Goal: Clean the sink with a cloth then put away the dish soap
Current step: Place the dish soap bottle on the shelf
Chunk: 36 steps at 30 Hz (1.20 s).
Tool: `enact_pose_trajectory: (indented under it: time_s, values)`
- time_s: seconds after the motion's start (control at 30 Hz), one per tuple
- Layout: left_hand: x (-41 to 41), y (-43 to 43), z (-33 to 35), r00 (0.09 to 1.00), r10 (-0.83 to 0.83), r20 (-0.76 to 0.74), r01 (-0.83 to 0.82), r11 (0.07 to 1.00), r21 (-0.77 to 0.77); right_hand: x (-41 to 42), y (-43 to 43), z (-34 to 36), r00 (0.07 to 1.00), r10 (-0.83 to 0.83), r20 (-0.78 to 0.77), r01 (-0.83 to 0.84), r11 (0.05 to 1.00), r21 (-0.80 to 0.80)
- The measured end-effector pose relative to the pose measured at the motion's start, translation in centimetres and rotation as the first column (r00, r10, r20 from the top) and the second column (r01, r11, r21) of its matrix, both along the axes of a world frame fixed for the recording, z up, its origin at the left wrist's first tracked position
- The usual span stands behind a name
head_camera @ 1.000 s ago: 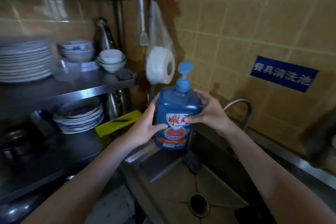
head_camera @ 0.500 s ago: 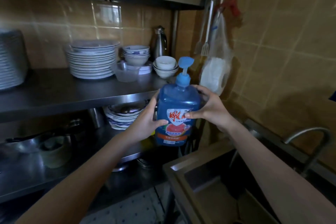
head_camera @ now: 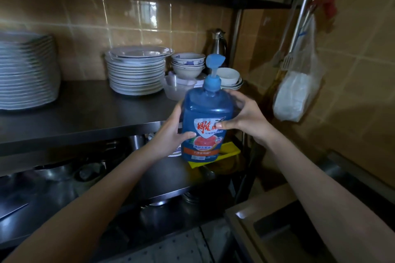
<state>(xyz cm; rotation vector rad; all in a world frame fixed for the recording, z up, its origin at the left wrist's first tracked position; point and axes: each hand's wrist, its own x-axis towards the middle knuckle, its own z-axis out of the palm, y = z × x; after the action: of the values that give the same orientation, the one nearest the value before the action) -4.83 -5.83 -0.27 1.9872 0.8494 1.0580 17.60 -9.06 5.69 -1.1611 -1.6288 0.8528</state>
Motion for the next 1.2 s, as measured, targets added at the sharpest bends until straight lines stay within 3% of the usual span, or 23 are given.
enact_pose_trajectory:
  time_s: [0.3, 0.6, 1.2]
  values:
    - [-2.6, 5.6, 0.4, 0.999, 0.035, 0.034, -0.035, 0.999, 0.006, -2.6, 6.8, 0.4, 0.997, 0.073, -0.017, -0.072, 0.997, 0.026]
    - [-2.6, 13.7, 1.7, 0.996, 0.092, 0.018, -0.093, 0.986, 0.142, -2.6, 15.9, 1.9, 0.993, 0.114, 0.022, -0.115, 0.991, 0.065]
    - [0.1, 24.1, 2.0, 0.994, 0.111, 0.003, -0.11, 0.989, 0.101, 0.7, 27.7, 1.8, 0.986, 0.164, 0.034, -0.166, 0.985, 0.05]
